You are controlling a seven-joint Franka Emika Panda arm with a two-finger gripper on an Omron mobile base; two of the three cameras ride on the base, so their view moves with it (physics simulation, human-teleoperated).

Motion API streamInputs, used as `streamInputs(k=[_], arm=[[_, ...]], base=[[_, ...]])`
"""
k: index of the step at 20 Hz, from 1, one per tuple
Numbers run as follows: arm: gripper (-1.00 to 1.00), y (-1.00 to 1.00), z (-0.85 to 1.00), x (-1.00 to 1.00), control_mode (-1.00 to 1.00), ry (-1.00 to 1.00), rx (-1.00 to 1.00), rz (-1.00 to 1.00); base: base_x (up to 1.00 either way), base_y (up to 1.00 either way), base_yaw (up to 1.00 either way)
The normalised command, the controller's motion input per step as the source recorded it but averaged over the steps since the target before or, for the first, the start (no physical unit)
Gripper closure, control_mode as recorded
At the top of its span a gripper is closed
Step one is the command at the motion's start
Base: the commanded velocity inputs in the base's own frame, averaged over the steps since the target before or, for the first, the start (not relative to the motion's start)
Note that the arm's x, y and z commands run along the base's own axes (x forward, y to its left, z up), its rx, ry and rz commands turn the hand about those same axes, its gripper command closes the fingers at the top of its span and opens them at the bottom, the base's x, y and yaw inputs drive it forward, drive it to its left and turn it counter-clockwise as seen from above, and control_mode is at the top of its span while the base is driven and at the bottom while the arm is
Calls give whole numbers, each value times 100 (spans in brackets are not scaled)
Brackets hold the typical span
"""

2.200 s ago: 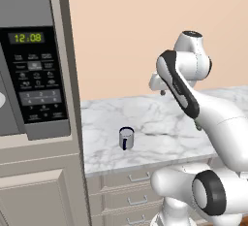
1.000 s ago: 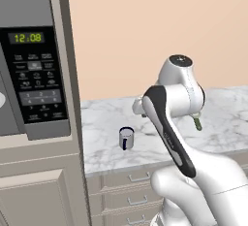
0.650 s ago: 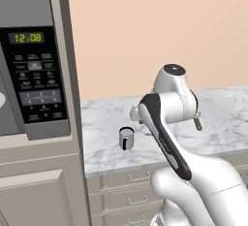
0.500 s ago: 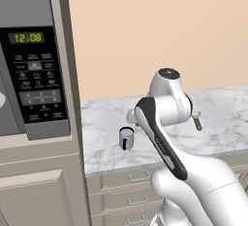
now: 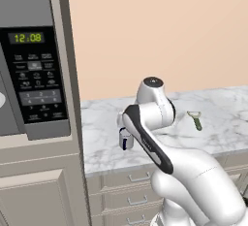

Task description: Pick the mug from the counter and place it inside the microwave. Then close the microwave.

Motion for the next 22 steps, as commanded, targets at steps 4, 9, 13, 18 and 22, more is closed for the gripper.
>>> streamInputs(k=[4, 9, 13, 18, 22], arm=[[-100, 12, -48, 15, -100, 11, 0, 0], [-100, 8, -55, 16, -100, 3, 0, 0], [-100, 4, -42, 16, -100, -3, 1, -1], [-100, 12, -33, 15, -100, -7, 0, -6], [-100, 14, -7, 0, -100, 0, 0, -10]], base=[[0, 0, 0], [0, 0, 0], [0, 0, 0], [0, 0, 0], [0, 0, 0]])
